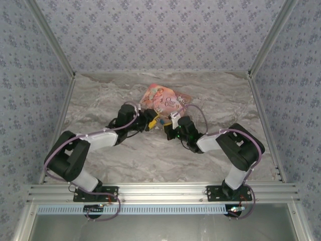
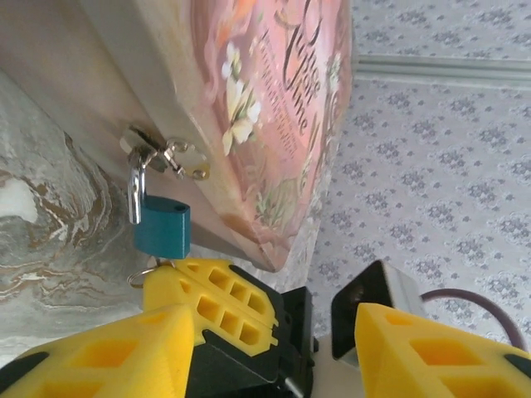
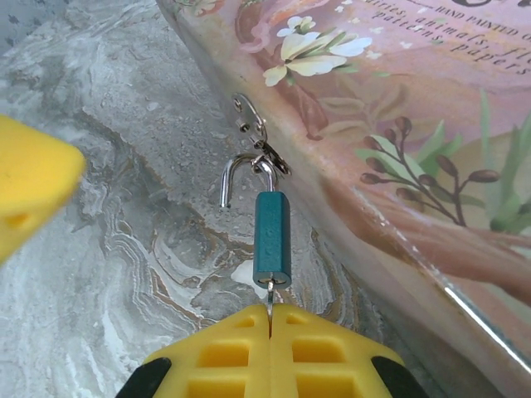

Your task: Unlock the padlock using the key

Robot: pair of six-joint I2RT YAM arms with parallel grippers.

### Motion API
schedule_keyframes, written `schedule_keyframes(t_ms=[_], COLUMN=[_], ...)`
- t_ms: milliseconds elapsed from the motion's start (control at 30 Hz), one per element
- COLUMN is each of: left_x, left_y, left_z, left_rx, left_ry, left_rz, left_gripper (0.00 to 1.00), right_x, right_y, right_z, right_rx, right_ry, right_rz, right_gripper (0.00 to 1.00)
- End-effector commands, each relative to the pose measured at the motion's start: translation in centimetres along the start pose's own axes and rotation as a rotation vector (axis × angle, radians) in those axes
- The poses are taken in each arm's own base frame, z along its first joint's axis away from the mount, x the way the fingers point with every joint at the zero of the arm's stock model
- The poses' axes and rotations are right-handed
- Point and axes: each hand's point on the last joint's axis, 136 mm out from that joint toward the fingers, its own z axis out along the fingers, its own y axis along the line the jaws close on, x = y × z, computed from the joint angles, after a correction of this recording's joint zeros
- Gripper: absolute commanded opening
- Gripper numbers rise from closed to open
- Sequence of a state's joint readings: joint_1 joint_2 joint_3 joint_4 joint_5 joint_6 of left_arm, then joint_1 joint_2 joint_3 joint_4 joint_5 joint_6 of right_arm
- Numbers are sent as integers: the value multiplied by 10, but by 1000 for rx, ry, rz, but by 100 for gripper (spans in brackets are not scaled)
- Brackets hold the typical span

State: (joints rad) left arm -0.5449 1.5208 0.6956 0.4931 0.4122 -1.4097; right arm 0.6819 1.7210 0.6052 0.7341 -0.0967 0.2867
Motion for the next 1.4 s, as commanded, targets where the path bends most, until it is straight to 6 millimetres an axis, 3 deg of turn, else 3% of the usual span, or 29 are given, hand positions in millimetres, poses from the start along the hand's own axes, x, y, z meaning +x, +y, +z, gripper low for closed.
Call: schedule_keyframes(t_ms=[0, 267, 467, 767, 1000, 1033, 1167, 1367], left_x=[-12, -38, -55, -64, -78, -81, -93, -114], left_y=[-12, -44, -60, -59, -47, -46, -43, -34], left_z=[-16, -41, -50, -46, -48, -48, -46, -39], left_rx=[9, 58, 79, 67, 8, 0, -31, -106], left_ry=[-49, -136, -167, -136, -151, -150, -144, -144], left_rz=[44, 81, 91, 67, 84, 92, 145, 247], left_gripper=[57, 66, 72, 73, 73, 73, 73, 74], right_x=[6, 11, 31, 60, 66, 67, 71, 72], right_y=[-6, -11, -22, -24, -33, -33, -37, -50], right_z=[2, 0, -4, -7, -14, -14, -18, -30], right_rx=[1, -8, 18, 1, 24, 27, 57, 88], right_ry=[8, -33, -38, 29, 42, 48, 69, 68], right_rz=[109, 338, 504, 666, 690, 688, 674, 657], right_gripper=[0, 0, 0, 0, 0, 3, 30, 49])
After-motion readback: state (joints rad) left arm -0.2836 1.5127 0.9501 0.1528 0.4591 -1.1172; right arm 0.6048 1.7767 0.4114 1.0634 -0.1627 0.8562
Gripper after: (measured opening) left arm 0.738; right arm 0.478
